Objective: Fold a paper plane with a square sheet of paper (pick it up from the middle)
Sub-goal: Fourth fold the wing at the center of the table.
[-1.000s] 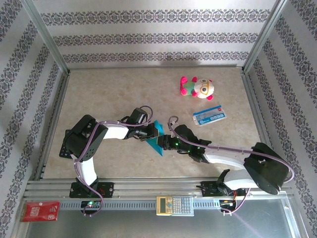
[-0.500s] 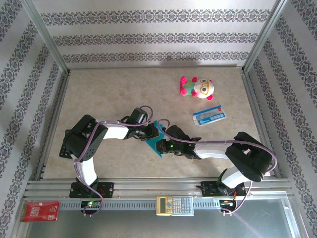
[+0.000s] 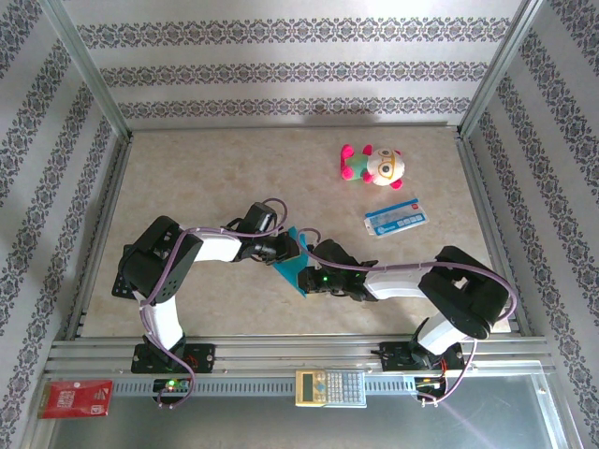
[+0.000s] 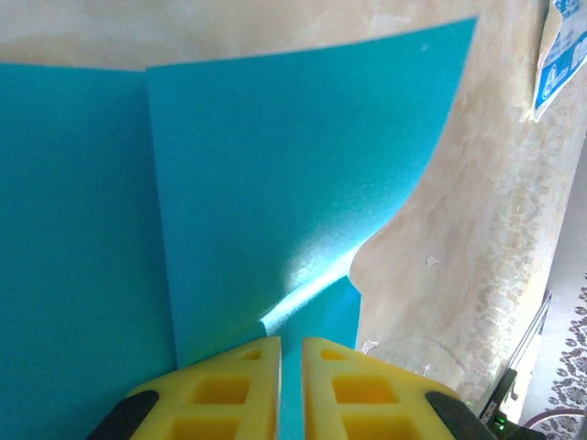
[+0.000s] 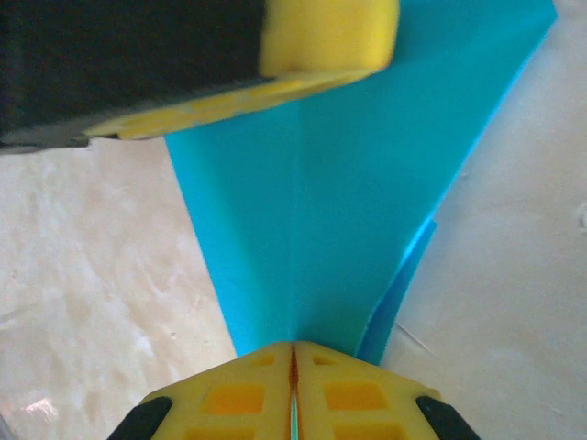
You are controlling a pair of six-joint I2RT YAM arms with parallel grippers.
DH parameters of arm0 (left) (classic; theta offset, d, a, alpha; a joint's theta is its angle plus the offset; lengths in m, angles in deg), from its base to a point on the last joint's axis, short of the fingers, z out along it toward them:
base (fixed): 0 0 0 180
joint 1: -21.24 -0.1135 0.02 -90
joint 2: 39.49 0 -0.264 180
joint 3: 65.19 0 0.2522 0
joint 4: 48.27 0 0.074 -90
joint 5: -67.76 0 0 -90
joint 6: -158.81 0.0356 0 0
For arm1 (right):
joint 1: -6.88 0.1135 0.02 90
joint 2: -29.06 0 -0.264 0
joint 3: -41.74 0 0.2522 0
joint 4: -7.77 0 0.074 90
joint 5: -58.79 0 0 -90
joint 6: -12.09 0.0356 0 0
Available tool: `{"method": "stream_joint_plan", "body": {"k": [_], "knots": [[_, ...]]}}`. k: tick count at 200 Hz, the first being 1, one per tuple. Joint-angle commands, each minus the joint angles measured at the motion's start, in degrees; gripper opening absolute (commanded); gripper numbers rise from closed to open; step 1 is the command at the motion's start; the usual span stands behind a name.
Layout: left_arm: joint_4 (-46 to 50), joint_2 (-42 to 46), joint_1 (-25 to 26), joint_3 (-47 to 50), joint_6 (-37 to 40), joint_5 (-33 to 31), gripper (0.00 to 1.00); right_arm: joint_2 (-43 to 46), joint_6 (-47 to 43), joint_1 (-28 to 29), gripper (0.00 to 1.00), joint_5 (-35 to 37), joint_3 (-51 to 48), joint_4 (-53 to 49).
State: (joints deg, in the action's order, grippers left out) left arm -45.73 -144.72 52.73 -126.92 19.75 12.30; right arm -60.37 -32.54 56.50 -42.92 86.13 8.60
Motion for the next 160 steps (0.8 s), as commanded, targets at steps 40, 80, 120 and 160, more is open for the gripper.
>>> {"method": "stream_joint_plan", "body": {"k": [40, 80, 120, 160], "knots": [[0.62, -1.15, -1.07, 1.30, 1.49, -1.64, 0.13, 2.32, -2.16, -0.85, 0.08, 1.03, 1.21, -7.48], [1.33, -1.11, -1.03, 1.25, 1.85, -1.85, 0.12, 8.02, -4.44, 0.32, 0.09, 0.06, 1.75, -6.45], [1.43, -1.11, -1.05, 1.23, 1.86, -1.98, 0.12, 5.23, -5.29, 1.56, 0.09, -1.60, 4.86, -6.41], [1.90, -1.16, -1.03, 0.95, 2.04, -1.89, 0.12, -0.30, -6.45, 1.64, 0.08, -1.60, 8.56, -10.73]]}}
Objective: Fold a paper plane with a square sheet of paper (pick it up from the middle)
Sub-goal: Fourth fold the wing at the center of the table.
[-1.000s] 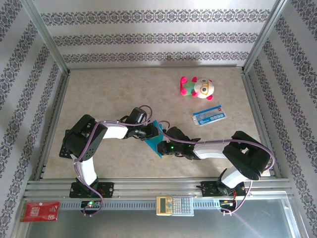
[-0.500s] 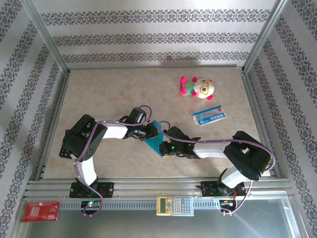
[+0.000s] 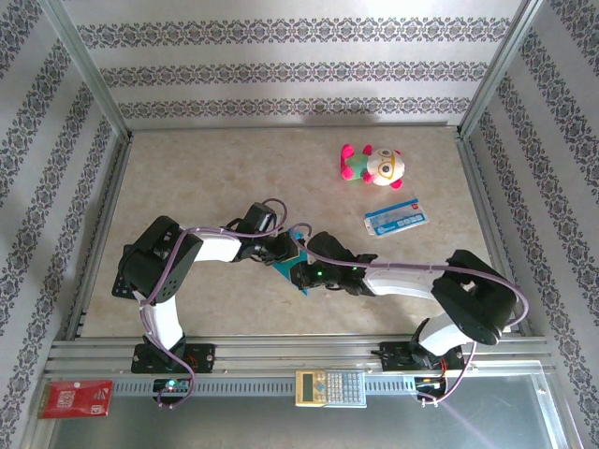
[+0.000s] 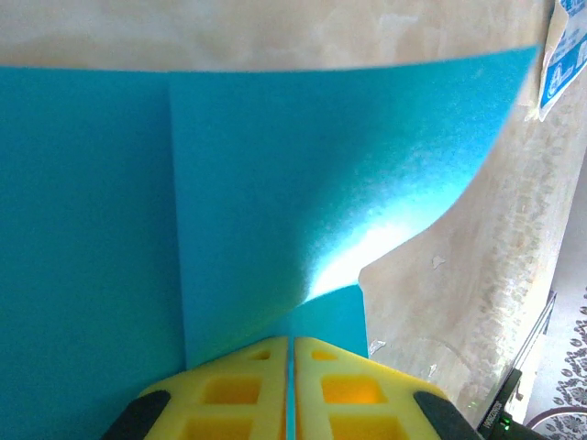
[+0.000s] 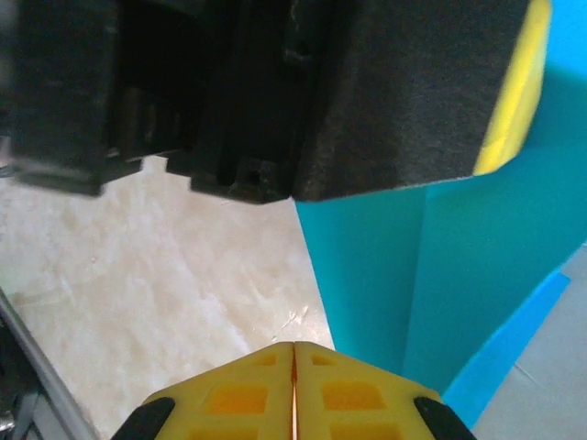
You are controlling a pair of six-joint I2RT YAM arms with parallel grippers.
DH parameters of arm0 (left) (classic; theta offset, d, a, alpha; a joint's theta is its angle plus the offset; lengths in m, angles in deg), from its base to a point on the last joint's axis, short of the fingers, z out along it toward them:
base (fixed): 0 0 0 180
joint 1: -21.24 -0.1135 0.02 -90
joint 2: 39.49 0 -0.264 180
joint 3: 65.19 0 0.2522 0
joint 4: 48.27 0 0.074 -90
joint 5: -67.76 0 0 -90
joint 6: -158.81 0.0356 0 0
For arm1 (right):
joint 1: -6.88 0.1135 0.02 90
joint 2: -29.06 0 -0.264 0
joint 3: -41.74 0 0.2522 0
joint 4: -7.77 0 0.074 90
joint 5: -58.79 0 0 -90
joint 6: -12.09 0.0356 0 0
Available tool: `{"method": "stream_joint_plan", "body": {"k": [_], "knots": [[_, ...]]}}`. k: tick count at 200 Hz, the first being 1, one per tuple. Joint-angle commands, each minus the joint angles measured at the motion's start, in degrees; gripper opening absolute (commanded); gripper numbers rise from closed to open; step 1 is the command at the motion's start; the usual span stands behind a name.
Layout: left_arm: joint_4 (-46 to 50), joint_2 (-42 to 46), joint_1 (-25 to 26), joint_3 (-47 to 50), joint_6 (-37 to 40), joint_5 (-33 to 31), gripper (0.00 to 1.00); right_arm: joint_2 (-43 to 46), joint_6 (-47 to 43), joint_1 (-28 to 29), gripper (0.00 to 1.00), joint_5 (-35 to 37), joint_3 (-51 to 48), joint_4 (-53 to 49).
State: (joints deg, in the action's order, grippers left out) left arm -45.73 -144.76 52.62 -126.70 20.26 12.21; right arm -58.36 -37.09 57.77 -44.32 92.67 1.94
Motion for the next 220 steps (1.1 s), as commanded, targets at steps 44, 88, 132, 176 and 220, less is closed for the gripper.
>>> {"method": "stream_joint_plan", "body": {"k": [44, 88, 132, 176, 220], "knots": [[2.78, -0.98, -0.92, 0.02, 2.13, -1.76, 0.15, -3.55, -2.46, -0.70, 0.07, -0.33, 0.73, -5.81], [2.94, -0.31, -1.05, -0.50, 2.04, -1.53, 0.20, -4.06, -3.20, -1.32, 0.06, -0.02, 0.06, -6.98], [3.71, -0.86, -1.13, -0.64, 2.87, -2.11, 0.19, -5.69, -3.51, -1.54, 0.04, -0.58, -0.49, -8.45], [6.62, -2.26, -1.19, -0.59, 4.42, -4.34, 0.09, -5.05, -1.59, -0.82, 0.02, -1.66, -3.24, -8.78], [8.92, -2.81, -1.34, -0.90, 6.02, -6.15, 0.00, -2.32, 1.13, 1.84, 0.00, -2.51, -6.59, -8.27]]}}
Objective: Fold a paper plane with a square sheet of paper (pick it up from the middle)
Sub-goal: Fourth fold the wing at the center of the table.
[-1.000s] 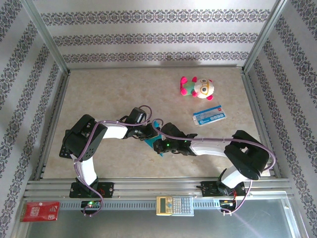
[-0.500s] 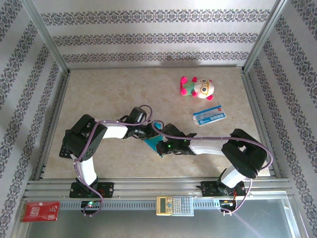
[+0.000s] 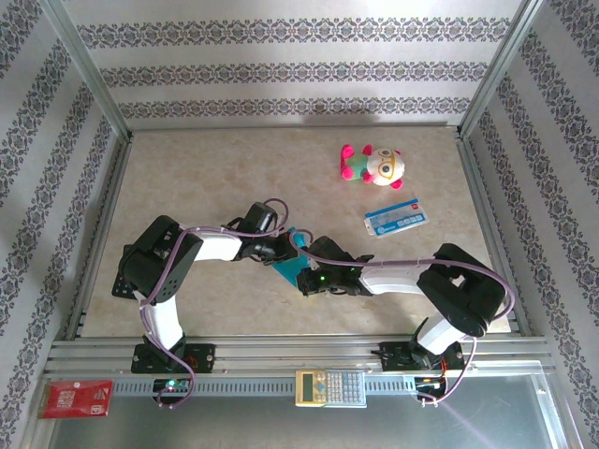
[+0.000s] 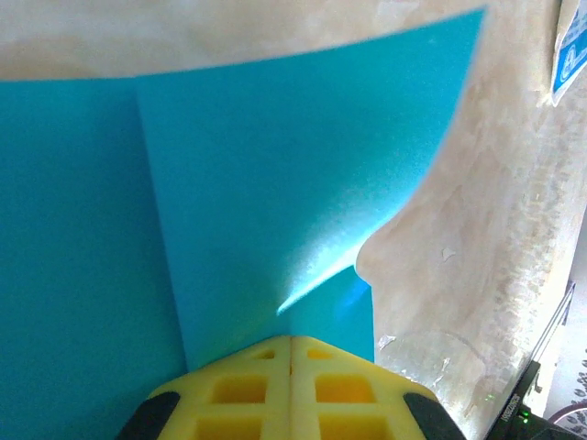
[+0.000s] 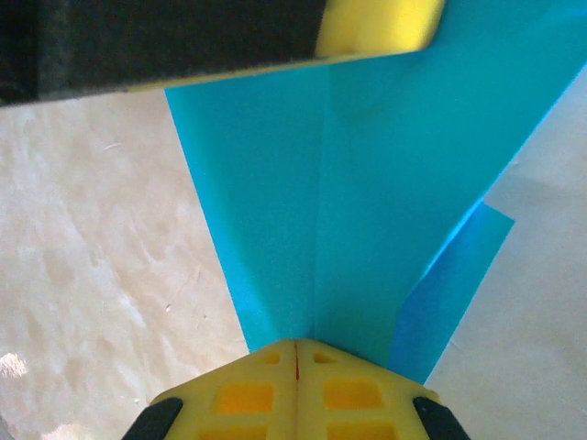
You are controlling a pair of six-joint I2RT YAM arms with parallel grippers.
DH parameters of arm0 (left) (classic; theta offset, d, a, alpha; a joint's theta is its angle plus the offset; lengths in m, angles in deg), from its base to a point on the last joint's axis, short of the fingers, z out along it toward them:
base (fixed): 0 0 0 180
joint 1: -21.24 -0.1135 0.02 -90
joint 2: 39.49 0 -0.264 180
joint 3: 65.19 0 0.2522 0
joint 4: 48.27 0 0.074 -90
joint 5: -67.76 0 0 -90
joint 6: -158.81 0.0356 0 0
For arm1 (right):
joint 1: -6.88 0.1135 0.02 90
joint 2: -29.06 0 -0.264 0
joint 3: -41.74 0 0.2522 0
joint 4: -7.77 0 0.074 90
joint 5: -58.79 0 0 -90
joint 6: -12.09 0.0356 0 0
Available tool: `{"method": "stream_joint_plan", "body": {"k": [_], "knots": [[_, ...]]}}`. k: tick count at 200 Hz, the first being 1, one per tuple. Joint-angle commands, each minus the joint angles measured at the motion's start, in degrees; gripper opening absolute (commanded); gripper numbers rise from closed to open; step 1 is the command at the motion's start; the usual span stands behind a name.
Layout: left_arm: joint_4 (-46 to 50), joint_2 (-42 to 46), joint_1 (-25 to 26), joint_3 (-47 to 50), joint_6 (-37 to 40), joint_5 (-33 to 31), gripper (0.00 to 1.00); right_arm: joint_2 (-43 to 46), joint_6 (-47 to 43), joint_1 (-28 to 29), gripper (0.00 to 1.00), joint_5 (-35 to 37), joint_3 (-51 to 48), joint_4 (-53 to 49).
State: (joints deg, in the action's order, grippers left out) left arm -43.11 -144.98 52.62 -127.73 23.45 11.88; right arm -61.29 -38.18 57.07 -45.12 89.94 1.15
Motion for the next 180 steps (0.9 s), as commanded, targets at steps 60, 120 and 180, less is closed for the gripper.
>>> {"method": "stream_joint_plan", "body": {"k": [60, 120, 180], "knots": [[6.91, -2.88, -1.40, 0.07, 2.83, -6.65, 0.00, 5.00, 5.90, 5.84, 0.00, -0.81, -7.58, -7.38], [6.58, -2.72, -1.40, 0.07, 2.72, -5.63, 0.00, 13.99, 5.11, 2.73, 0.00, -3.73, -7.43, -6.01], [6.31, -2.51, -1.36, 0.15, 2.32, -5.00, 0.00, 8.26, 3.84, -1.84, 0.00, -4.01, 0.11, -0.74]]}}
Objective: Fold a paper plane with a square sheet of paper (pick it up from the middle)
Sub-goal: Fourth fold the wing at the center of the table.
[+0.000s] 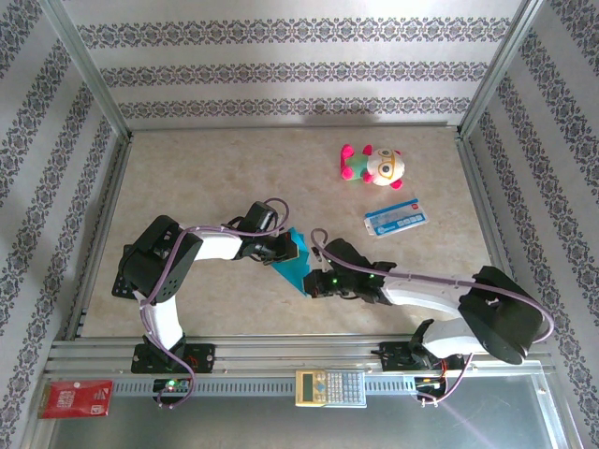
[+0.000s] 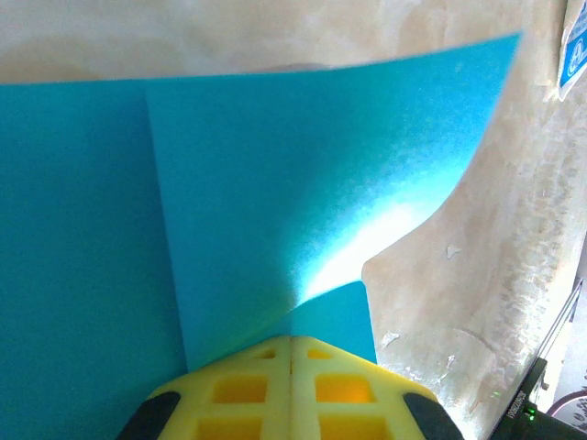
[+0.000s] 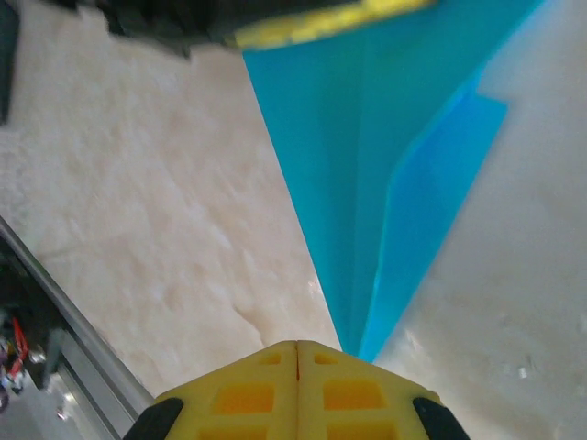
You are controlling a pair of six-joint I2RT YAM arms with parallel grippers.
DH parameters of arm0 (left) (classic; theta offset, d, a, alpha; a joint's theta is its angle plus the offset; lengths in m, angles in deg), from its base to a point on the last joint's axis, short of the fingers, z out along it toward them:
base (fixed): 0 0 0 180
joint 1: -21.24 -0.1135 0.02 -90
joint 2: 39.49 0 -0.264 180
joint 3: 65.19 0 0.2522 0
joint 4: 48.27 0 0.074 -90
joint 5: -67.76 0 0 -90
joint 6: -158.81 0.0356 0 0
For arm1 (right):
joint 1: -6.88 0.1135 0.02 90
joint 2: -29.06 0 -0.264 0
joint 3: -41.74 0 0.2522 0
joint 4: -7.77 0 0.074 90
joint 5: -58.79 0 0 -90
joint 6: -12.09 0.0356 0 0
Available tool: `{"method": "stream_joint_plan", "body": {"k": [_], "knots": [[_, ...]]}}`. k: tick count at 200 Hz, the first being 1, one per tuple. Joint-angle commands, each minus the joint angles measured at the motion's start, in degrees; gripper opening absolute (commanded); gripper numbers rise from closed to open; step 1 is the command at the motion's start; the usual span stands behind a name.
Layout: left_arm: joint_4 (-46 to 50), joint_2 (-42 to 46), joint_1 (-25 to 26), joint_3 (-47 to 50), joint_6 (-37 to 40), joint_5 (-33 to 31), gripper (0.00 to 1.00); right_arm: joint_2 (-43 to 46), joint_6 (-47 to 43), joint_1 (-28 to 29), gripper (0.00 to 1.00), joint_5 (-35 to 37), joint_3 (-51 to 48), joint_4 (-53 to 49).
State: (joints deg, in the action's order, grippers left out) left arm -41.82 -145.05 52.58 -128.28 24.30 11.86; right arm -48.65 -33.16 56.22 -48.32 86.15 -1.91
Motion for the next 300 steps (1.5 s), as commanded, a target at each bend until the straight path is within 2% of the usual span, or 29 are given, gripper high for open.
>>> {"method": "stream_joint_plan", "body": {"k": [1, 47, 153, 200, 225, 237, 273, 300], "knots": [[5.02, -2.45, -1.34, 0.71, 1.41, -5.00, 0.00, -4.64, -1.22, -0.99, 0.00, -0.83, 4.06, 2.42], [5.50, -2.33, -1.27, 0.15, 1.53, -4.77, 0.00, -13.68, -2.08, -2.04, 0.00, -1.35, 6.85, 3.72], [5.67, -1.90, -1.26, -0.79, 1.23, -3.72, 0.00, -13.33, -1.15, -3.37, 0.00, -0.89, -0.96, 4.42], [5.92, 3.62, -1.22, -3.60, -1.13, -1.62, 0.17, -12.87, 1.77, -2.86, 0.00, 0.72, -4.43, 6.10], [3.84, 7.91, -1.09, -0.79, -4.36, -0.32, 0.20, -13.42, 2.86, -2.63, 0.00, 0.98, -5.09, 7.68], [2.57, 10.06, -0.68, 1.66, -6.48, 0.31, 0.18, -13.64, 3.30, -2.61, 0.00, 1.02, -5.47, 8.62], [0.54, 11.93, 1.65, 6.03, -10.75, 2.50, 0.00, -13.66, 3.57, -2.60, 0.00, 1.09, -5.96, 9.28], [-1.37, 10.22, 3.50, 6.47, -12.57, 3.78, 0.00, -13.34, 3.21, -2.66, 0.00, 1.30, -6.01, 8.83]]}}
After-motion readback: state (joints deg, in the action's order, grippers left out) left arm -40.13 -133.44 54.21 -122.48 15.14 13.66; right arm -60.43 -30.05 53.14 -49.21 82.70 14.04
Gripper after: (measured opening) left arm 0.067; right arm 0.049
